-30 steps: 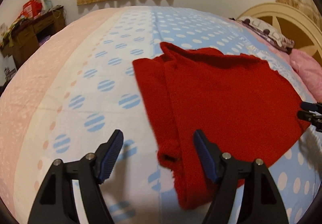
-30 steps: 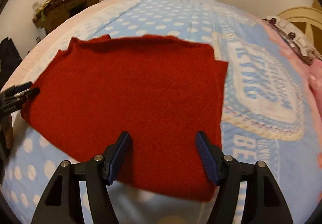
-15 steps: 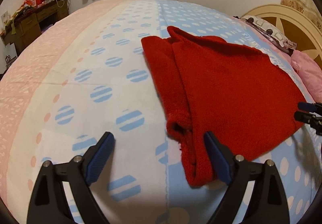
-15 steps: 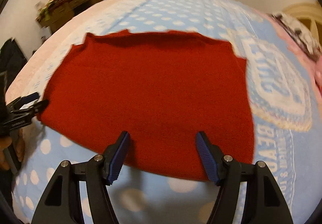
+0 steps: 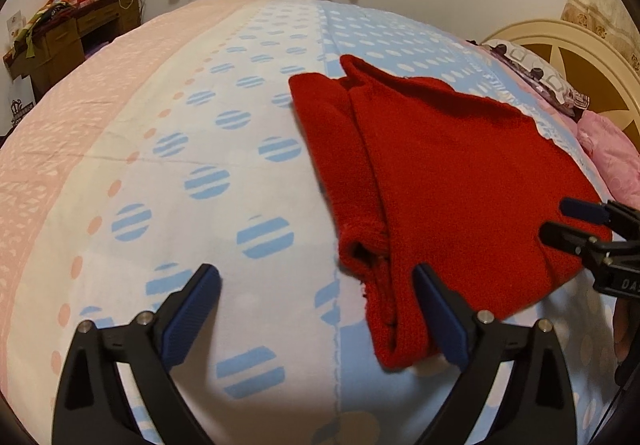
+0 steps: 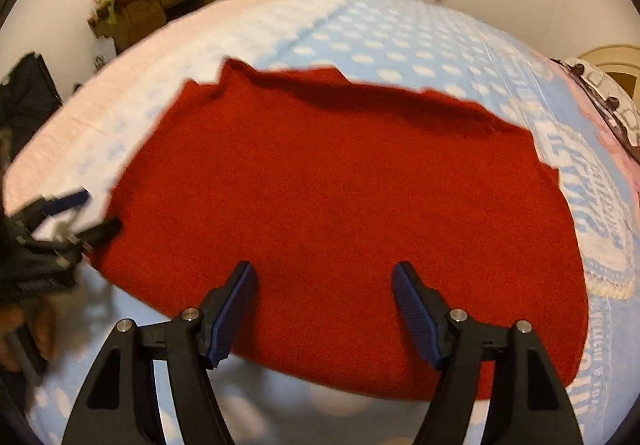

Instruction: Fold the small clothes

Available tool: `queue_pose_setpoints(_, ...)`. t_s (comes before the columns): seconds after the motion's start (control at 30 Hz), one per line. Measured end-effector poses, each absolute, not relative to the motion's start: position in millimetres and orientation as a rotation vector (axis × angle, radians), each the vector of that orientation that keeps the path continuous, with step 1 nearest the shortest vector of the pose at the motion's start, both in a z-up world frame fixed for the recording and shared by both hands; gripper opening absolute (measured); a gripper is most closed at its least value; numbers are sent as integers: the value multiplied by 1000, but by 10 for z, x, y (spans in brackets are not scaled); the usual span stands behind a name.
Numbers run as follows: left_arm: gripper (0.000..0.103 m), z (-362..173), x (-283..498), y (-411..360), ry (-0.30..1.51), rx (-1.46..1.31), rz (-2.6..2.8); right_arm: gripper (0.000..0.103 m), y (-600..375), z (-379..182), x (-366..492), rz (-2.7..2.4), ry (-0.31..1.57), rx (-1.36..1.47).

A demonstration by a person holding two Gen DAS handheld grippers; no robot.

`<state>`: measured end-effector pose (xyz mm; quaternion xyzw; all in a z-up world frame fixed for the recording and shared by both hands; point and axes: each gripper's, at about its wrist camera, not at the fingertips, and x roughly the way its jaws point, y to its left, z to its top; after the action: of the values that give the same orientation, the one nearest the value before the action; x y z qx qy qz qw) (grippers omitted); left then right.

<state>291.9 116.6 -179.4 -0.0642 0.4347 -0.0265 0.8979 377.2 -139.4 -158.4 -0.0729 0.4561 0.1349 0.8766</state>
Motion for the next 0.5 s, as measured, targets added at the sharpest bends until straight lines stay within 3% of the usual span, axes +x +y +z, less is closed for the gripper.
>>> queue_pose_setpoints(0.5,99,-1679,2810,1230,854,-152,-52,77,-1180,-1728,3739,289,969,-169)
